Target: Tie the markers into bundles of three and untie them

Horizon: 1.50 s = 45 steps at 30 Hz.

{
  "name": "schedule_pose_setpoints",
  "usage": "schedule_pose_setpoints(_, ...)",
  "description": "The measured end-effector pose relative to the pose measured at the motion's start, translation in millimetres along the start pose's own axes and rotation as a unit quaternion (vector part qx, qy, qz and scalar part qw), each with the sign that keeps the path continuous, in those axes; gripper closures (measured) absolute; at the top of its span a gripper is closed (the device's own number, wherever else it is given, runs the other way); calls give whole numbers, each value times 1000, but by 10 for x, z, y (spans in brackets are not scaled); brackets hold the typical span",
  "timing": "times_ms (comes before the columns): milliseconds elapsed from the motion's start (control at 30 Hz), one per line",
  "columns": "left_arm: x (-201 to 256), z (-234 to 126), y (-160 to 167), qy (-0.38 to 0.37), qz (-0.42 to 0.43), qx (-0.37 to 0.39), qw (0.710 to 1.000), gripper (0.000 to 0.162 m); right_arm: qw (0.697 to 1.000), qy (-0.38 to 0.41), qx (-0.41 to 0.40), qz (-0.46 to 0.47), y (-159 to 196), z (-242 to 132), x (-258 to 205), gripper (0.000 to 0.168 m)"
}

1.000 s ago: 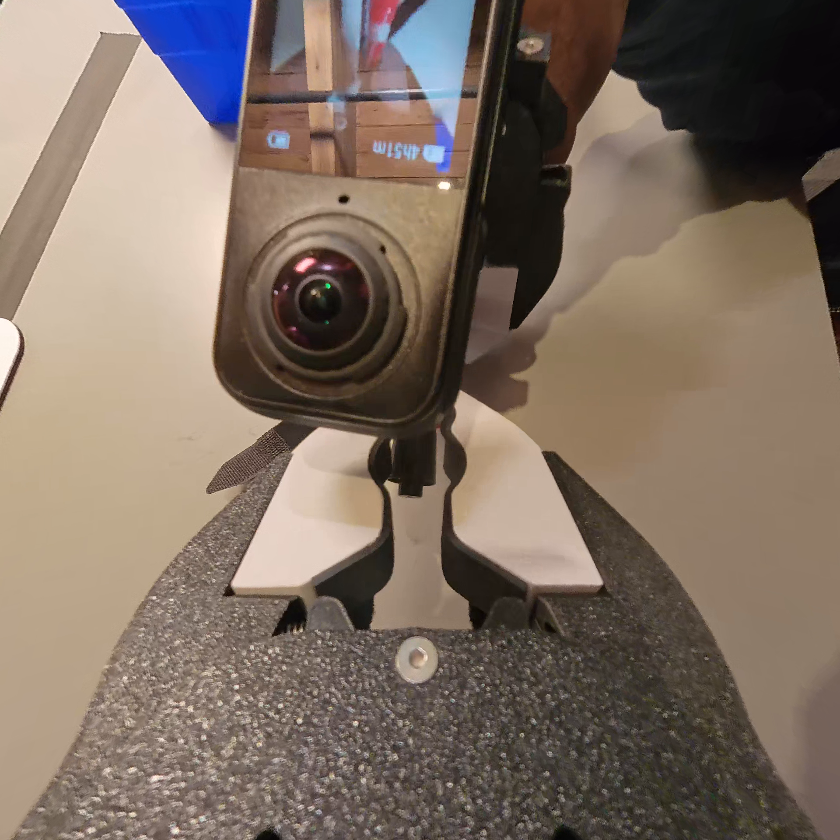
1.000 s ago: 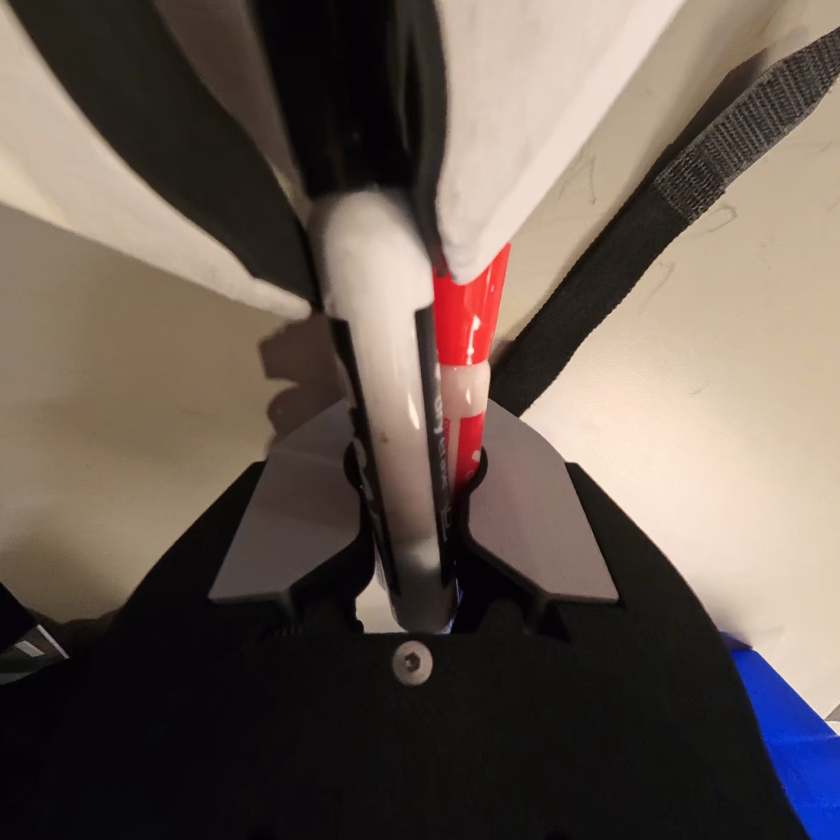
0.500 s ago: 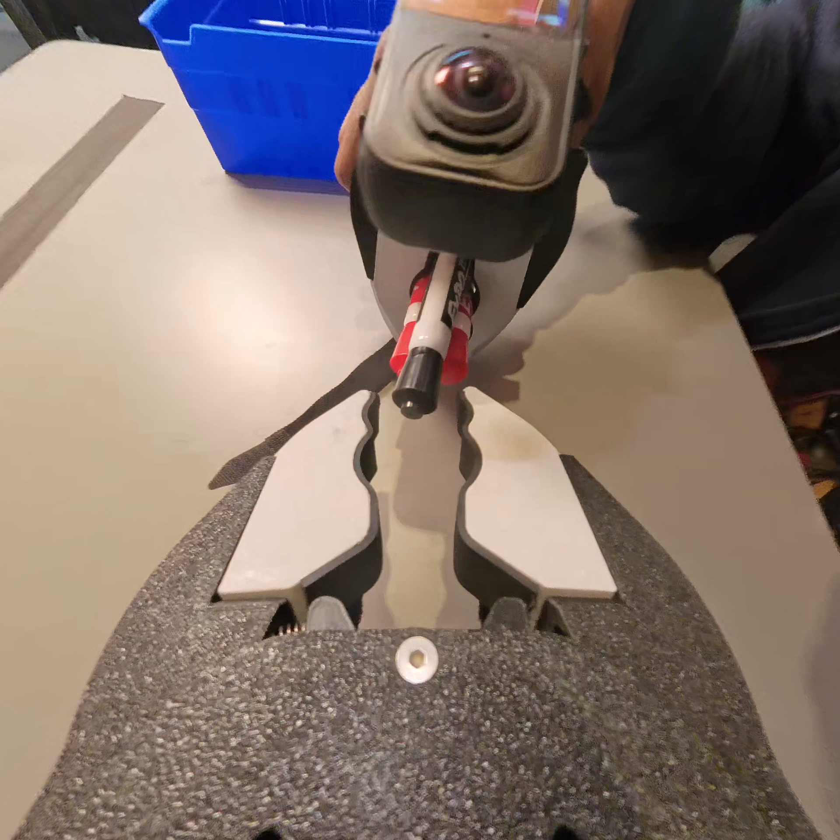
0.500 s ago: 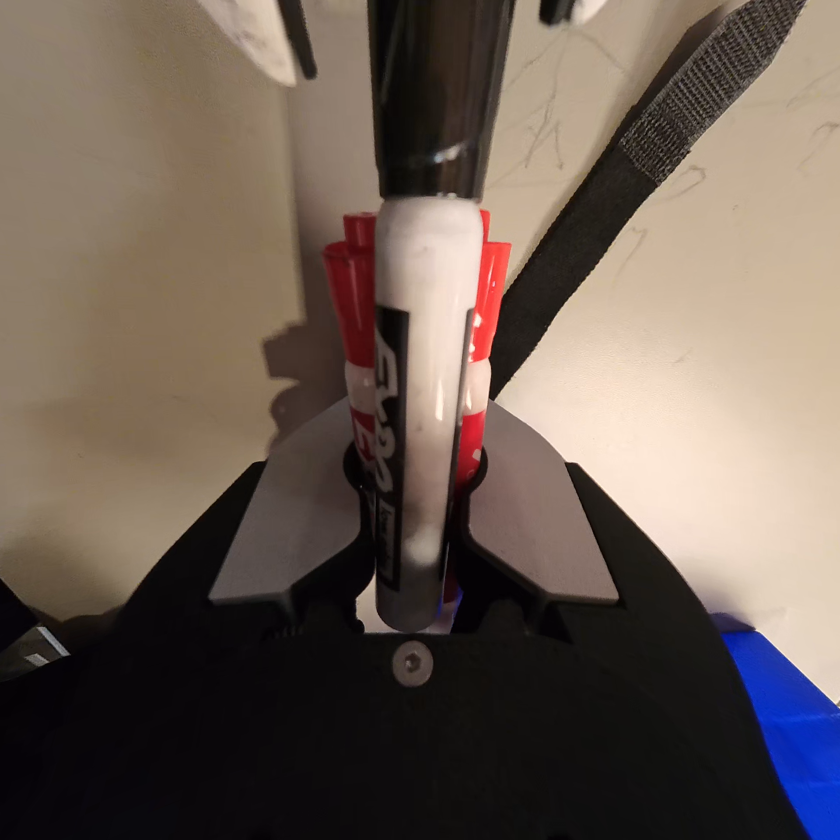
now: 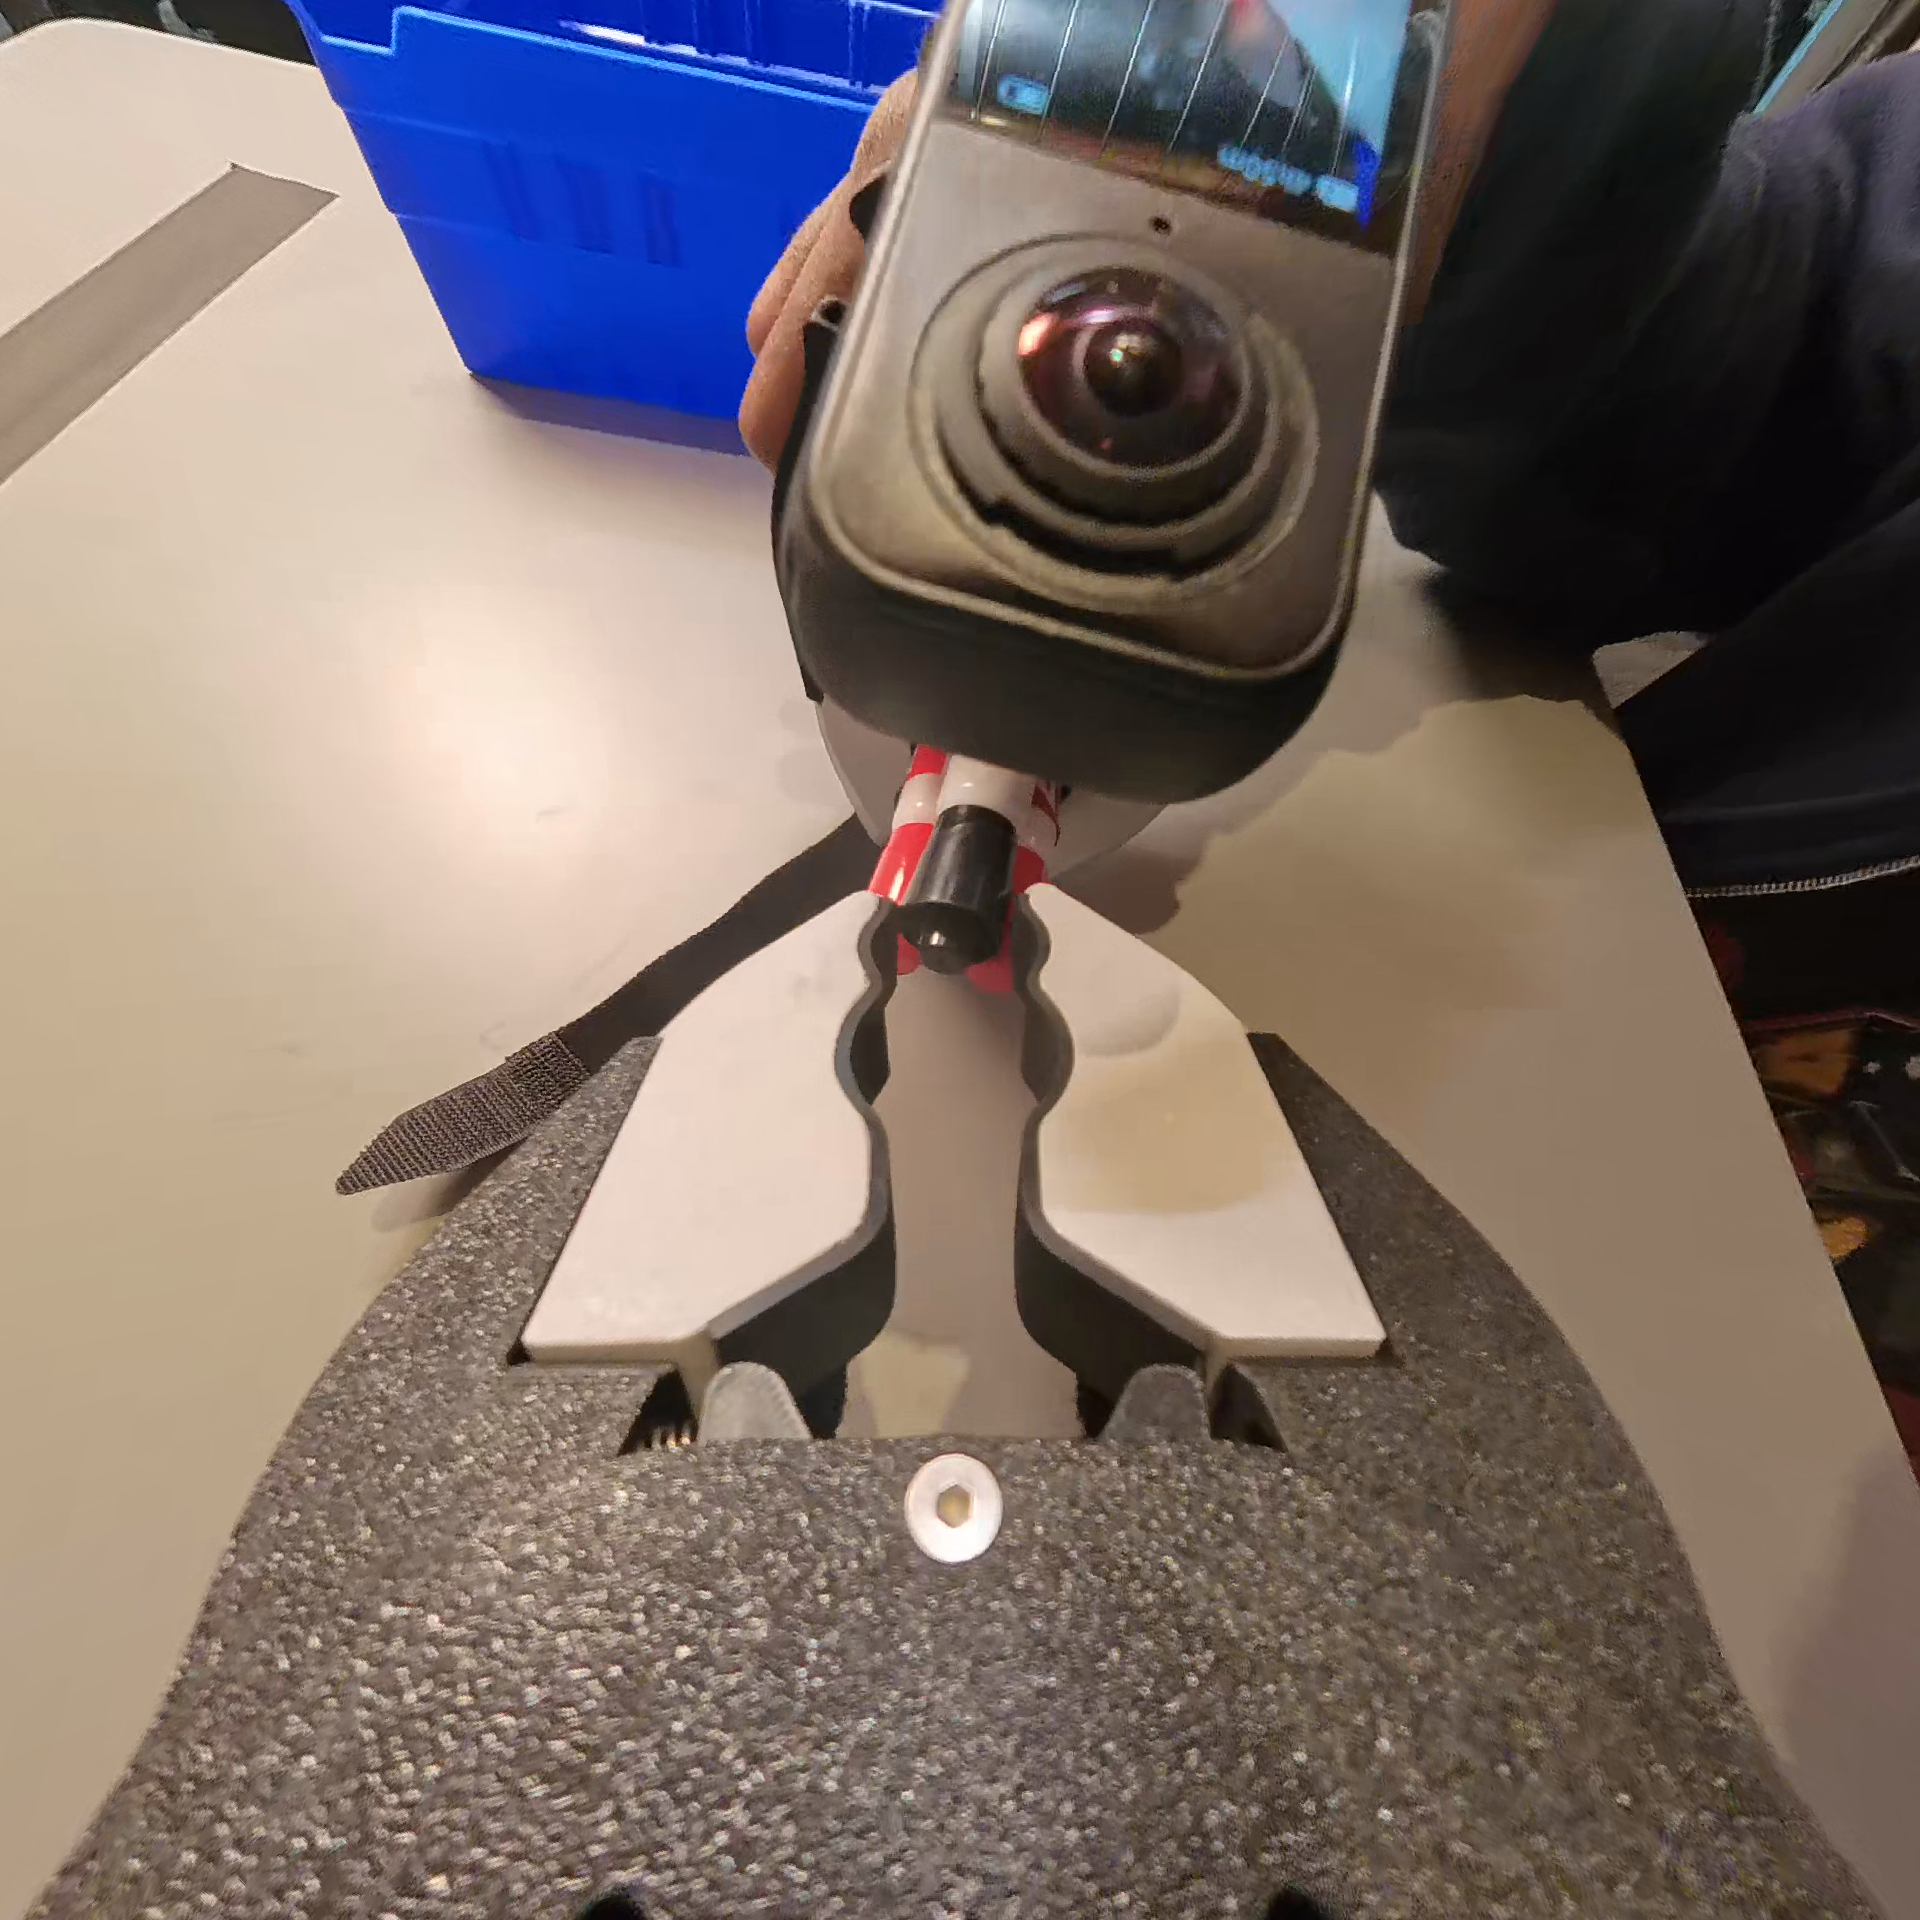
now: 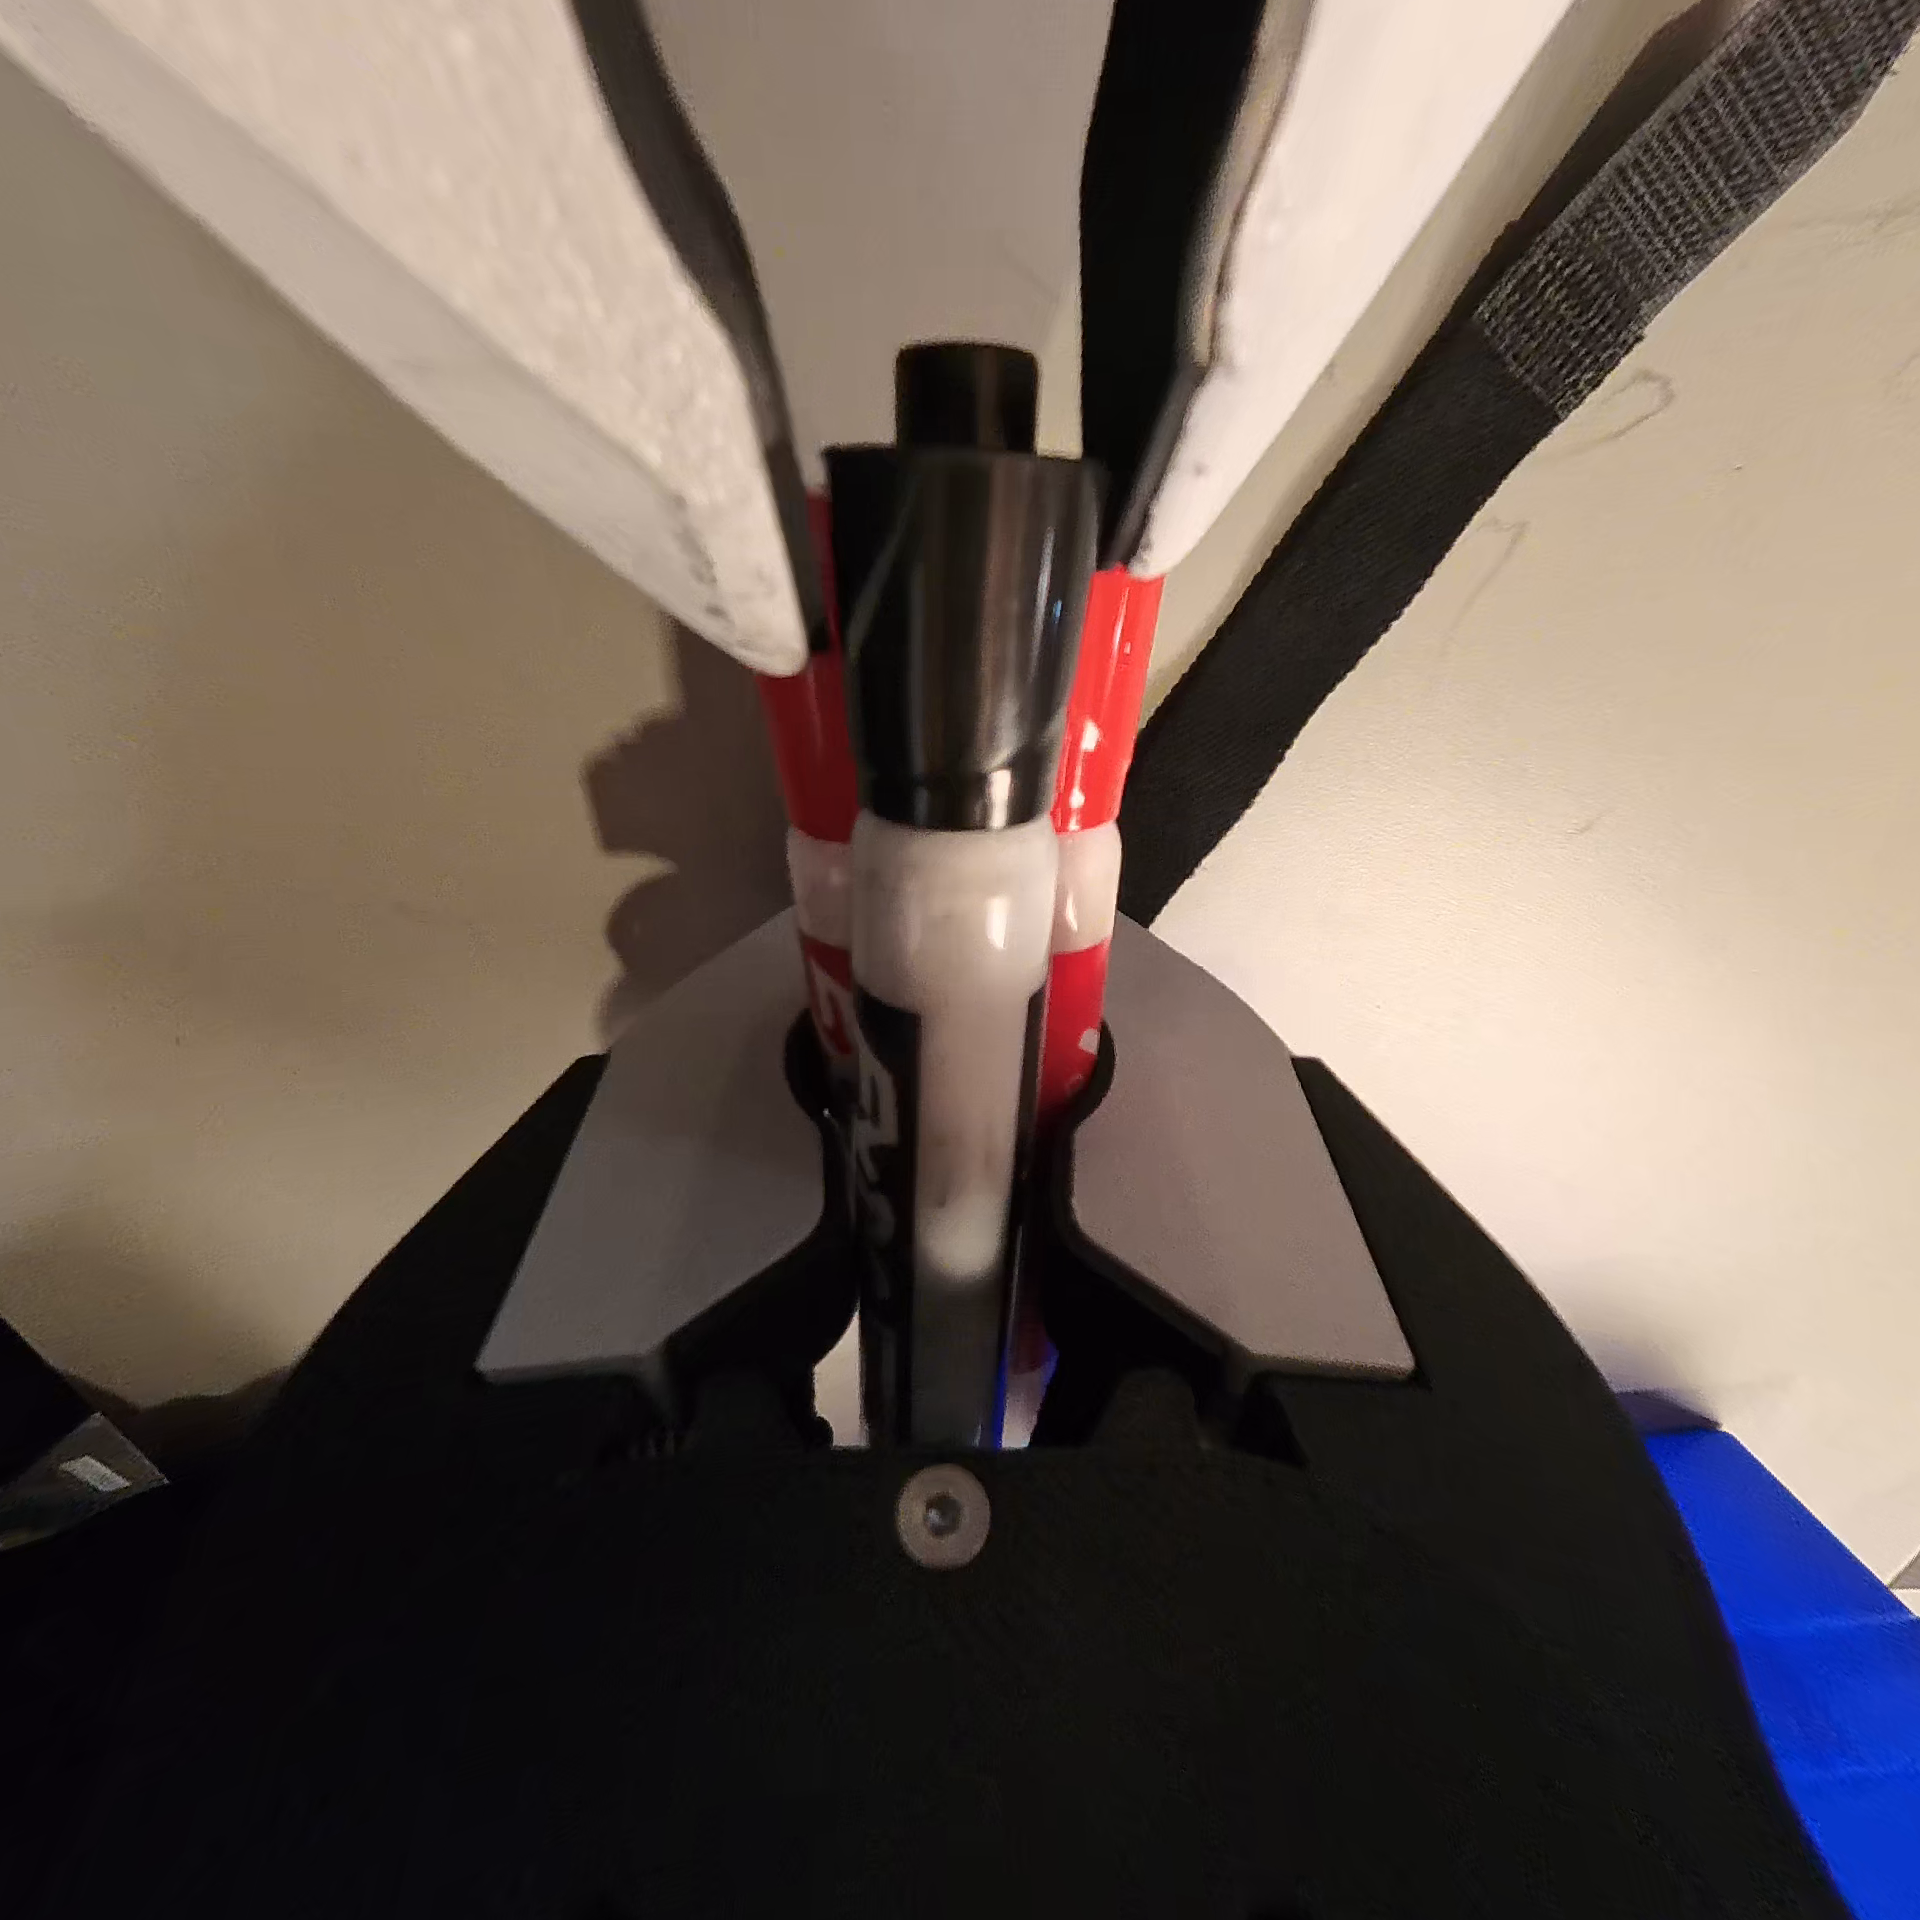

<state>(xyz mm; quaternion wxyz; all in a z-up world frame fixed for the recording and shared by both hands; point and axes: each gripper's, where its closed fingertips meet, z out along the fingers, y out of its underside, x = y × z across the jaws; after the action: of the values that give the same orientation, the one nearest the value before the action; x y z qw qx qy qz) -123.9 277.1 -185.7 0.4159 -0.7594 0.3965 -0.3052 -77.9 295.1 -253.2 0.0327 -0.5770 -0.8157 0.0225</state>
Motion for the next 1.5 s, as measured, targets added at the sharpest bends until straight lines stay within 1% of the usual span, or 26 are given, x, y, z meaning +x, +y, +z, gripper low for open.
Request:
schedule_pose_setpoints(100, -13, -32, -10, 4, 4, 11, 1000, 138, 1000, 3, 2, 3, -3, 0, 18, 128)
schedule_pose_setpoints(133, -29, -50, -16, 4, 4, 16, 1000, 138, 1000, 3, 3, 4, -2, 1, 22, 128)
schedule_pose_setpoints(200, -42, -78, -13, 10, 3, 20, 1000, 144, 1000, 6, 7, 6, -11, -3, 37, 128)
schedule_pose_setpoints(533, -19, -40, -16, 13, 0, 19, 1000, 144, 1000, 3, 10, 4, -48, 9, 21, 128)
schedule_pose_setpoints(567, -23, -45, -6, 14, 0, 18, 1000, 142, 1000, 3, 10, 4, -42, 7, 23, 128)
schedule_pose_setpoints(667, -88, -98, 21, 4, 18, 17, 1000, 129, 1000, 7, 6, 10, 3, -11, 54, 128)
schedule_pose_setpoints(800, -394, -268, 98, -43, 40, 18, 998, 117, 1000, 14, 4, 26, 101, -70, 134, 128)
schedule_pose_setpoints(900, -779, -397, 228, -93, -2, 4, 996, 111, 999, 21, 4, 38, 153, -110, 190, 128)
schedule_pose_setpoints(1000, -1042, -433, 394, -118, -36, -21, 992, 111, 999, 24, 4, 42, 174, -120, 215, 128)
schedule_pose_setpoints(1067, -1143, -375, 562, -117, -108, -61, 985, 113, 999, 26, 3, 46, 183, -116, 232, 128)
schedule_pose_setpoints(1133, -1087, -252, 597, -74, -190, -65, 977, 113, 999, 26, 3, 47, 190, -113, 241, 128)
schedule_pose_setpoints(1167, -1052, -192, 577, -58, -215, -61, 973, 116, 998, 26, 3, 48, 193, -112, 245, 128)
schedule_pose_setpoints(1200, -1033, -139, 553, -50, -227, -60, 971, 120, 998, 27, 4, 49, 193, -112, 252, 128)
schedule_pose_setpoints(1267, -1033, -53, 532, -59, -235, -71, 968, 122, 998, 26, 4, 51, 198, -112, 259, 128)
schedule_pose_setpoints(1333, -1053, 12, 536, -74, -241, -81, 964, 137, 998, 26, 5, 52, 200, -107, 264, 128)
schedule_pose_setpoints(1400, -1071, 61, 529, -84, -245, -75, 963, 157, 998, 22, 6, 52, 192, -93, 260, 128)
schedule_pose_setpoints(1433, -1080, 65, 525, -89, -243, -74, 963, 160, 998, 20, 7, 51, 188, -84, 256, 128)
schedule_pose_setpoints(1500, -1081, 57, 443, -91, -235, -47, 967, 160, 999, 17, 7, 51, 180, -64, 256, 128)
